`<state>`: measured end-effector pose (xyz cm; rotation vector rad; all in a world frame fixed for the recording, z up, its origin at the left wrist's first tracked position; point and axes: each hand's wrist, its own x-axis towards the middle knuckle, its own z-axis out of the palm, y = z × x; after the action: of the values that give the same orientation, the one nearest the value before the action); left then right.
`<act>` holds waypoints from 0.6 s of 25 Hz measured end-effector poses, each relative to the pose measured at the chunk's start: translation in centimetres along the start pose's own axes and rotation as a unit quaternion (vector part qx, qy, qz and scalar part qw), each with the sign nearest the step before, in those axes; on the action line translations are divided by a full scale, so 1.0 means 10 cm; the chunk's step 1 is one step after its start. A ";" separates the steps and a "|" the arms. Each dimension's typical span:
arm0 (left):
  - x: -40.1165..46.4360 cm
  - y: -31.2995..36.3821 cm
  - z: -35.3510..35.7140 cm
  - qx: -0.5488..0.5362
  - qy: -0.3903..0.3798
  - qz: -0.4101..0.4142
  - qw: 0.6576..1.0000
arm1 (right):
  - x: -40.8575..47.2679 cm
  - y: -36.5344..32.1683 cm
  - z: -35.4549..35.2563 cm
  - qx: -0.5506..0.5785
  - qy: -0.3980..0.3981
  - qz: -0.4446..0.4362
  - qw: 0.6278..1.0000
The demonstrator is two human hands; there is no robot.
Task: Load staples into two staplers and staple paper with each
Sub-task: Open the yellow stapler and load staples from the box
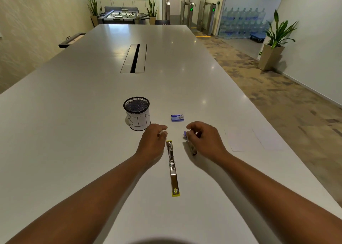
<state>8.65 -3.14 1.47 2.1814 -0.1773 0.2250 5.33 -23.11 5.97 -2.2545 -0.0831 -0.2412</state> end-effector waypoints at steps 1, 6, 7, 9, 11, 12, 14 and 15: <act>0.10 0.04 0.00 -0.010 -0.006 -0.001 1.000 | 0.11 0.06 -0.04 0.005 0.013 0.022 1.000; 0.54 0.09 0.13 -0.031 -0.037 -0.018 0.999 | 0.62 0.41 -0.09 0.057 0.006 0.115 0.992; 0.59 0.07 0.17 -0.038 -0.040 -0.026 0.998 | 0.70 0.47 -0.07 0.058 0.004 0.120 0.991; 0.69 0.02 0.24 -0.042 -0.040 -0.032 0.998 | 0.85 0.55 0.01 0.055 -0.004 0.116 0.992; 0.80 -0.01 0.30 -0.022 -0.054 -0.011 0.998 | 0.99 0.60 0.11 0.047 -0.025 0.098 0.994; 0.86 -0.03 0.33 -0.006 -0.061 0.009 0.998 | 1.05 0.60 0.16 0.036 -0.044 0.090 0.994; 0.96 -0.06 0.37 0.040 -0.070 0.051 0.995 | 1.13 0.59 0.22 -0.010 -0.087 0.078 0.993; 0.99 -0.08 0.40 0.063 -0.071 0.069 0.993 | 1.15 0.58 0.24 -0.043 -0.100 0.075 0.991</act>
<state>18.86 -6.40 0.78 2.3142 -0.4051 0.1627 17.81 -25.26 2.41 -2.3524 -0.0085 0.0634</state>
